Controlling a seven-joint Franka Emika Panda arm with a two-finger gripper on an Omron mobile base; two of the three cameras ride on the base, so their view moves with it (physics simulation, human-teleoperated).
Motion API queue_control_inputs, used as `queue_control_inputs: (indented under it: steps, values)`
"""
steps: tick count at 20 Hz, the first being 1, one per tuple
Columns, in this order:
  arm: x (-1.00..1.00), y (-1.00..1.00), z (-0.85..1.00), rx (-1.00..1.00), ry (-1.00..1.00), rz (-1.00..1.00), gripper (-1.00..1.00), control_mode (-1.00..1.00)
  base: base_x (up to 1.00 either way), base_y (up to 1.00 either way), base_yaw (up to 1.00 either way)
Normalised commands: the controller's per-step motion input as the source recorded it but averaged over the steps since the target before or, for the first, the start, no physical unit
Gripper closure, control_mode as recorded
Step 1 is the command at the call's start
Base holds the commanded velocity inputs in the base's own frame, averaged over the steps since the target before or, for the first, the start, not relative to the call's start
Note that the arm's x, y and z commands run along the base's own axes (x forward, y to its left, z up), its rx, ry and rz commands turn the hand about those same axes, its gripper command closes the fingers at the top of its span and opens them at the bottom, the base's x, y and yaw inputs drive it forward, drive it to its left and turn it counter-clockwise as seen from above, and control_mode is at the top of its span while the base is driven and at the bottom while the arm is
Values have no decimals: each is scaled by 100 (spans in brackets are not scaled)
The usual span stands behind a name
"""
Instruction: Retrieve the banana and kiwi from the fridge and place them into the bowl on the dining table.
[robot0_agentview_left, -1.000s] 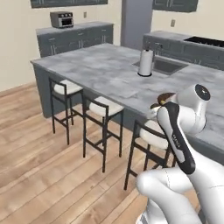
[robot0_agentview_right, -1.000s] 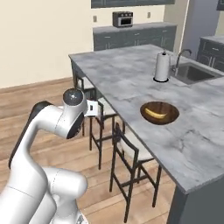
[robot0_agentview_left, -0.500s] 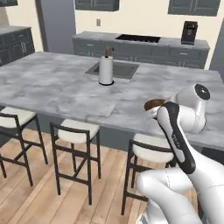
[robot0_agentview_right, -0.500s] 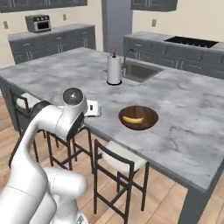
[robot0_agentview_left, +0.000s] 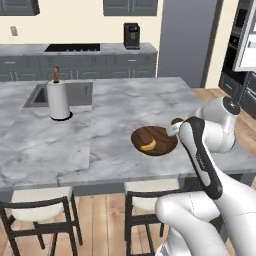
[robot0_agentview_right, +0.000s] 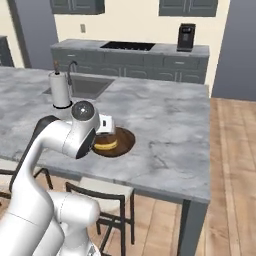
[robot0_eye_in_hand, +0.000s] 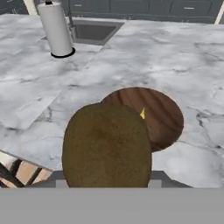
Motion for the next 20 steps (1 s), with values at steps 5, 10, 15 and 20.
queue_control_inputs:
  steps: [5,10,15,20]
  values:
    - [0,0,0,0,0,0,100,100,75,33,-61]
    - [0,0,0,0,0,0,100,100,44,12,-23]
    - [27,17,-12,0,5,-3,100,-100,3,1,-2]
    - [73,45,-25,0,26,-2,100,-100,0,0,0]
